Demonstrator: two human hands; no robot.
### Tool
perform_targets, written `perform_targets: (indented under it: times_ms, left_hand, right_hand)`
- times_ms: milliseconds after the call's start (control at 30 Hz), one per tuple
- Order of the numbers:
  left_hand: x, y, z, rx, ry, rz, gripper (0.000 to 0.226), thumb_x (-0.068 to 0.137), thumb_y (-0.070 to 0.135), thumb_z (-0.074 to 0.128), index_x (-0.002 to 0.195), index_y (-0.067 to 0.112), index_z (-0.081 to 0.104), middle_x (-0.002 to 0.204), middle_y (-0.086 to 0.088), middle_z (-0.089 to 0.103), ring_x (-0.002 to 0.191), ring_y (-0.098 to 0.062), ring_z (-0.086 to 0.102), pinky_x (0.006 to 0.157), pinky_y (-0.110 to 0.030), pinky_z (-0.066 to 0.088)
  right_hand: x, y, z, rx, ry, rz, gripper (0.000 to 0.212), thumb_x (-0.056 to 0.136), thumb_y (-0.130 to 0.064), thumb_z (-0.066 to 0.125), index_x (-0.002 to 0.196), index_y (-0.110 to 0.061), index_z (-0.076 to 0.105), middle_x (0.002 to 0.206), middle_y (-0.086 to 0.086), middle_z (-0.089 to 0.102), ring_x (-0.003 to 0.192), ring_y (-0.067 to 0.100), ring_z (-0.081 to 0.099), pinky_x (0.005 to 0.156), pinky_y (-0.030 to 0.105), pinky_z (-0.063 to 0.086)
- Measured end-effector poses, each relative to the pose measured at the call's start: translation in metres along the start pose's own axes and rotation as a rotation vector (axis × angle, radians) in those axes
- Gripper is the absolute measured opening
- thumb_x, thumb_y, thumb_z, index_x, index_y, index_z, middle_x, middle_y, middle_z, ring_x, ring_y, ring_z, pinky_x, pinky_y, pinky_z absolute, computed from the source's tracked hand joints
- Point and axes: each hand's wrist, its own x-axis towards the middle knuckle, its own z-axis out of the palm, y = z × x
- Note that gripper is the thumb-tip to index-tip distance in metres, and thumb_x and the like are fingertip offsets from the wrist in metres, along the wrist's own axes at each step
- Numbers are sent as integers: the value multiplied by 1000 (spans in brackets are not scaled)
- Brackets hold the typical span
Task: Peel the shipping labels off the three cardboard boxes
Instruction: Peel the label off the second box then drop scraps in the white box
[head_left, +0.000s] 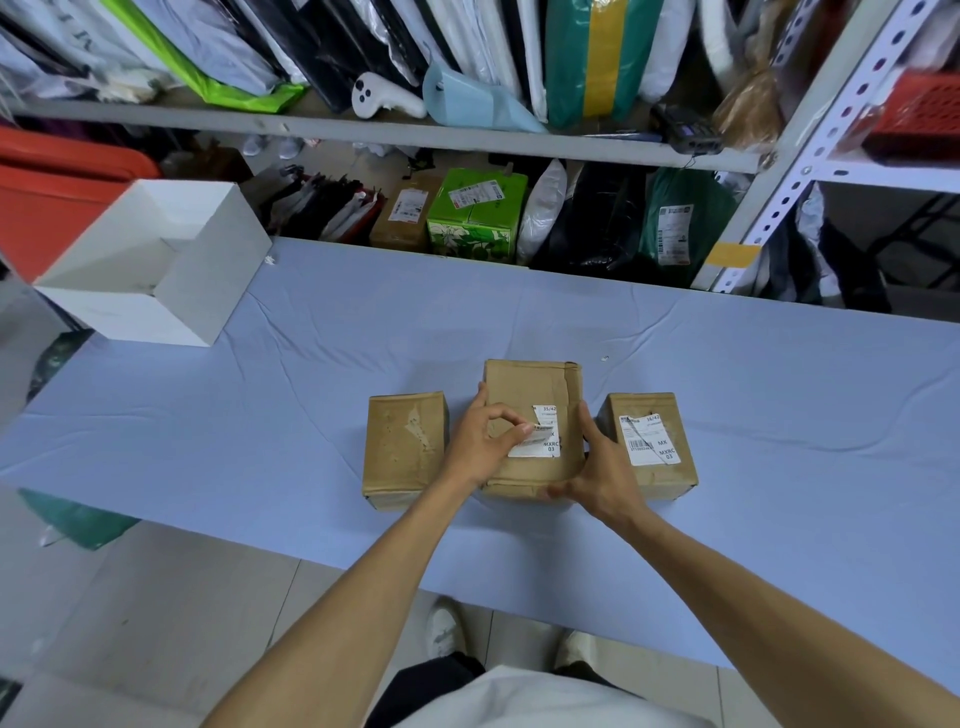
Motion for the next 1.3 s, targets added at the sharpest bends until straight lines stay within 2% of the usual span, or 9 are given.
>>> perform_targets:
  times_ms: [133,300,400,533,733,1067,1133,1200,1300]
  left_hand:
    - [2,1,2,-4,-1,1,9,84,22,72,90,16,70,160,-8,15,148,-12,13,120,-36,17]
    - [5,-1,2,-3,0,13,6,84,21,72,89,18,70,160,-8,16,147,-11,13,120,-37,17]
    - [5,-2,1,-1,1,14,4,84,22,72,87,20,68,160,-7,16,147,-12,15,120,-33,17]
    - [5,-3,-1,3,-1,6,6,84,22,72,82,24,67,159,-7,17,147,-12,16,113,-22,15]
    - [6,-3,-2,-9,-3,15,9,83,20,73,79,26,67,159,-7,18,145,-8,18,106,-17,15]
    - [5,-7,-3,-36,-2,26,6,83,20,73,81,23,68,159,-5,18,144,-7,17,108,-20,17]
    - [5,-8,-4,-32,-1,17,4,83,22,73,83,22,70,159,-4,18,145,-8,17,108,-20,17]
    - [5,-8,-5,-30,1,8,4,82,22,73,85,22,70,159,-5,19,145,-9,18,110,-21,17]
    - [5,-7,-5,-28,2,3,5,82,22,74,83,23,70,159,-6,20,145,-10,19,109,-21,18]
  right_hand:
    - [0,-1,-2,-12,16,7,128,44,-13,91,149,-29,19,103,-6,61,93,18,60,79,35,56]
    - [0,-2,-2,-24,22,7,132,43,-17,92,150,-28,16,99,-9,58,93,18,59,81,34,56]
    - [0,-4,-3,-33,14,-2,130,43,-18,92,149,-26,18,103,-6,58,97,22,60,83,41,56]
    - [0,-5,-3,-38,8,-1,126,43,-18,91,147,-25,21,105,-5,59,98,23,60,83,41,56]
    - [0,-6,-1,-46,10,-6,123,47,-15,91,147,-27,19,101,-11,54,88,13,55,72,24,51]
    - [1,-9,-2,-99,-14,-8,123,49,-18,91,146,-27,17,99,-14,53,83,10,53,67,17,46]
    - [1,-10,-2,-98,-18,-9,122,48,-18,91,146,-27,18,93,-19,51,77,4,52,58,7,41]
    - [0,-10,-2,-88,-23,-10,123,48,-17,91,146,-29,17,92,-21,52,75,-2,52,51,3,40]
    - [-1,-11,-3,-85,-20,-14,125,47,-17,91,146,-29,17,90,-24,50,75,-7,49,53,0,40]
